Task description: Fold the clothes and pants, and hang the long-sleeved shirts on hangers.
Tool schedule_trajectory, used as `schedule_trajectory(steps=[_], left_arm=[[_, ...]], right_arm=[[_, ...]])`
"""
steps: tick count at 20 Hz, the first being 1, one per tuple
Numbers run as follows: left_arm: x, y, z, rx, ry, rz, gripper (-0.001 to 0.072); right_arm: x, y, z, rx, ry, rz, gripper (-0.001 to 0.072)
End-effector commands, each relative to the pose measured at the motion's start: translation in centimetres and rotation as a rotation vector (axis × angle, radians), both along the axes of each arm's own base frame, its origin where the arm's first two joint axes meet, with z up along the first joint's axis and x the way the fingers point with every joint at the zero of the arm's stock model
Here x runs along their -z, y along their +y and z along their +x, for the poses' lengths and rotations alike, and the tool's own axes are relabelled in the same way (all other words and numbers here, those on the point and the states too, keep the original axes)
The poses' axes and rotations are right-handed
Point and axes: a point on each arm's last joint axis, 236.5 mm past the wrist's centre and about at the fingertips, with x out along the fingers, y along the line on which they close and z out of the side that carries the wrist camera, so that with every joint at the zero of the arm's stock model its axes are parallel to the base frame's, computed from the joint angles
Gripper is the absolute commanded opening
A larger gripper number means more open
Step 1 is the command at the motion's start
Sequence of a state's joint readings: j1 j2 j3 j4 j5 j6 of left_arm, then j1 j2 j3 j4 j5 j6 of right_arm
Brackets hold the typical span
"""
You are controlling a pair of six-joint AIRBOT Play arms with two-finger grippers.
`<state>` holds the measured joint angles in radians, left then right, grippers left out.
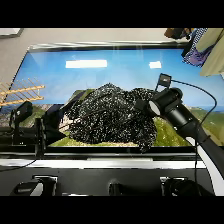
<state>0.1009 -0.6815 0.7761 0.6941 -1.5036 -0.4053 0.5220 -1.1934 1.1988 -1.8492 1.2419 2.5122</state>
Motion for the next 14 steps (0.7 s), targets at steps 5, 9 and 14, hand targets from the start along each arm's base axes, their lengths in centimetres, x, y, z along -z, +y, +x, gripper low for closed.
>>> schedule_trajectory(steps=[5, 9, 14], left_arm=[[0.5, -0.7, 1.0, 0.041, 0.014, -0.049, 0.0017], [0.6, -1.1, 1.3, 0.071, -0.003, -0.06, 0.0017], [1.4, -3.1, 2.1, 0.102, -0.026, -0.055, 0.0017]], right_arm=[[-3.1, 0.5, -0.3, -0.047, -0.07, 0.051, 0.0019], [-6.1, 1.5, 0.4, -0.114, -0.12, 0.07, 0.0019], [-9.2, 2.7, -0.1, -0.16, -0.13, 0.117, 0.0019]])
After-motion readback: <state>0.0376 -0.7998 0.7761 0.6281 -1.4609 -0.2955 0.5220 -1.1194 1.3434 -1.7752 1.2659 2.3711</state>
